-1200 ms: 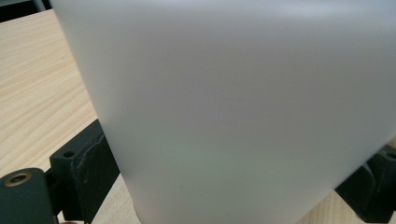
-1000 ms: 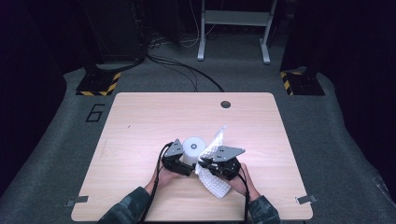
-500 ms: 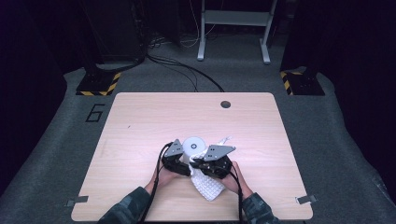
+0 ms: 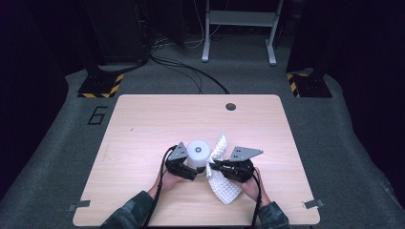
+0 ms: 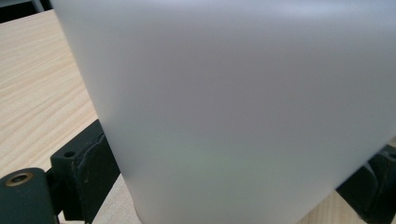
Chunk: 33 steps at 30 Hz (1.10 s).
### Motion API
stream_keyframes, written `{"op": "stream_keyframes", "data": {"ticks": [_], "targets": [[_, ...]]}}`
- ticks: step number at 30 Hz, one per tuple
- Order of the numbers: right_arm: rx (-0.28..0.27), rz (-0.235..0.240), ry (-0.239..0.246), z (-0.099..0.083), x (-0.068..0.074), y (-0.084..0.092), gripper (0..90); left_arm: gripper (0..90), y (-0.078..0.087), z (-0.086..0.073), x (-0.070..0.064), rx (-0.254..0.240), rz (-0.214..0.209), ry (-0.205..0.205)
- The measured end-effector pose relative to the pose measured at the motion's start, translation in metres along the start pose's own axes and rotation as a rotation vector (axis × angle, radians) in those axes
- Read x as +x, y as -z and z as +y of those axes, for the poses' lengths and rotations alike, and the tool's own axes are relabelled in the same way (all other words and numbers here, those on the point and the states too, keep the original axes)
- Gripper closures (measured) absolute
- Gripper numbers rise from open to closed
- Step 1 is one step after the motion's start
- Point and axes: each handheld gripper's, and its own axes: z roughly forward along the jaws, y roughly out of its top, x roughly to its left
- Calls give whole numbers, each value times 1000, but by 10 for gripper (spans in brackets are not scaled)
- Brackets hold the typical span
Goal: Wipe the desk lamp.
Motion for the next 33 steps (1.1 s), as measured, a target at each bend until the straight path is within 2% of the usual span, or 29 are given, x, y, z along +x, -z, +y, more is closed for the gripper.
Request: {"op": "stream_keyframes", "data": {"ticks": [7, 9, 10, 11, 12, 13, 17, 18, 20, 21, 22, 23, 24, 26, 28, 29, 33], "targets": [[8, -8, -8, -1, -2, 2, 845, 52, 1, 3, -1, 12, 4, -4], [8, -10, -21, -3, -3, 3, 845, 16, 1, 3, -2, -8, 21, 8], [8, -10, -21, -3, -3, 3, 845, 16, 2, 3, -1, -9, 18, -2], [8, -10, -18, -3, -3, 4, 845, 6, 3, 4, -2, 3, 8, 6], [7, -14, -21, -3, -3, 4, 845, 0, 4, 4, -1, -2, 14, 1], [8, -15, -29, -4, -3, 5, 845, 0, 4, 4, -2, -19, 18, 12], [4, -22, -28, -5, -5, 7, 845, 0, 8, 7, -2, -6, 8, -12], [6, -22, -35, -5, -5, 7, 845, 0, 8, 7, -3, -12, 11, 3], [7, -26, -38, -5, -5, 8, 845, 0, 9, 8, -3, -9, 10, -15], [8, -25, -39, -6, -5, 8, 845, 0, 9, 9, -4, -14, 9, -2], [8, -22, -36, -6, -6, 8, 846, 0, 9, 9, -4, -24, 18, -12], [9, -26, -37, -6, -6, 8, 845, 0, 11, 10, -5, -19, 5, 1], [7, -27, -36, -6, -6, 8, 845, 0, 11, 10, -5, -22, 21, -12], [5, -32, -39, -6, -6, 9, 846, 0, 14, 12, -5, -20, 9, -7], [6, -32, -43, -7, -6, 10, 846, 0, 17, 15, -5, -33, 18, -25], [7, -37, -43, -7, -6, 11, 846, 0, 18, 16, -5, -35, 15, -13], [8, -41, -50, -8, -7, 13, 846, 0, 26, 22, -5, -46, 8, -15]]}}
